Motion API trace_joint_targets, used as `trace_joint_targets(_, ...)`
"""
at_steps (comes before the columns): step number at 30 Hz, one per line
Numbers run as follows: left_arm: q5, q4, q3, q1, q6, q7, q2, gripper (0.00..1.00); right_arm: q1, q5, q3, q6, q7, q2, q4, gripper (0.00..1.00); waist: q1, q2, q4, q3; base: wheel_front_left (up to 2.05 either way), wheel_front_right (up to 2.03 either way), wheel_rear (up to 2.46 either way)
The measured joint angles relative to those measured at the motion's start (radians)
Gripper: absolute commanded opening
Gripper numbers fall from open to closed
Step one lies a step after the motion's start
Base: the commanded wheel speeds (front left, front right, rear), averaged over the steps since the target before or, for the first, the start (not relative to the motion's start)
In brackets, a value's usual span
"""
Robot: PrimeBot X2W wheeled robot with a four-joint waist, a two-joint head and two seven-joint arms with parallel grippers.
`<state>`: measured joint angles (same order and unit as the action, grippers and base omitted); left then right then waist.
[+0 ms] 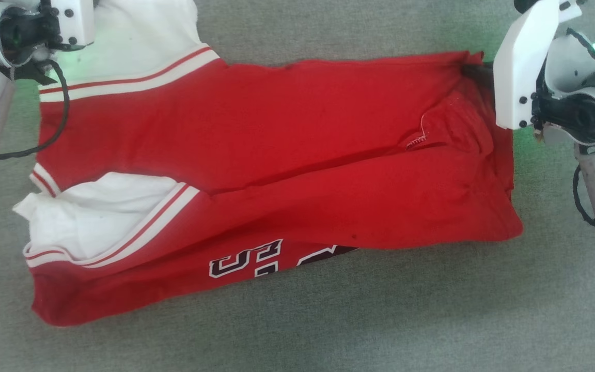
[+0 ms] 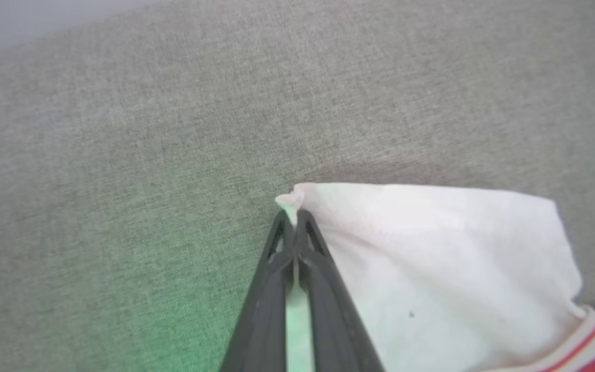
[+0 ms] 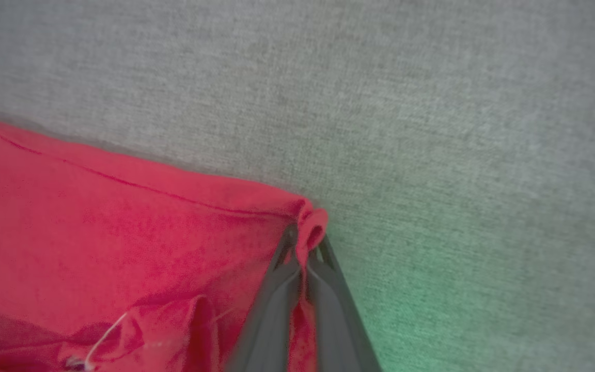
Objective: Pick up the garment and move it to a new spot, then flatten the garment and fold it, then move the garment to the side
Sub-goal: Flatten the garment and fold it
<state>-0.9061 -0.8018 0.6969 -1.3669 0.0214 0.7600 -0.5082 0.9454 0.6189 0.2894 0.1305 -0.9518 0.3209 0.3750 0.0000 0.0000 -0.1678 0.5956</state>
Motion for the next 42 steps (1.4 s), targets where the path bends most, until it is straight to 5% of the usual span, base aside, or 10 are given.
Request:
trace_joint_targets(12, -0.007, 0.042, 0.015, -0.002, -0.044, 0.010, 0.010, 0.00, -0.080, 0.017, -0.039, 0.000, -0.031, 0.055, -0.120, 0.00, 0.0000, 0.0000, 0.046, -0.085, 0.00, 0.00, 0.00)
trace_joint_targets(21, -0.010, 0.298, 0.033, 0.092, -0.016, 0.068, -0.078, 0.00, -0.191, 0.029, -0.094, 0.000, -0.084, 0.114, -0.272, 0.00, 0.0000, 0.0000, 0.078, -0.157, 0.00, 0.00, 0.00)
trace_joint_targets(26, -0.028, 0.547, 0.026, 0.207, 0.067, 0.113, -0.169, 0.00, -0.273, 0.030, -0.141, 0.000, -0.115, 0.137, -0.348, 0.00, 0.0000, 0.0000, 0.092, -0.196, 0.00, 0.00, 0.00)
trace_joint_targets(34, -0.043, 0.970, 0.006, 0.422, 0.260, 0.174, -0.337, 0.00, -0.412, 0.020, -0.250, 0.000, -0.161, 0.140, -0.444, 0.00, 0.0000, 0.0000, 0.105, -0.237, 0.00, 0.00, 0.00)
trace_joint_targets(42, -0.074, 1.210, -0.017, 0.642, 0.414, 0.156, -0.460, 0.00, -0.544, 0.004, -0.331, 0.000, -0.199, 0.109, -0.475, 0.00, 0.0000, 0.0000, 0.114, -0.253, 0.00, 0.00, 0.00)
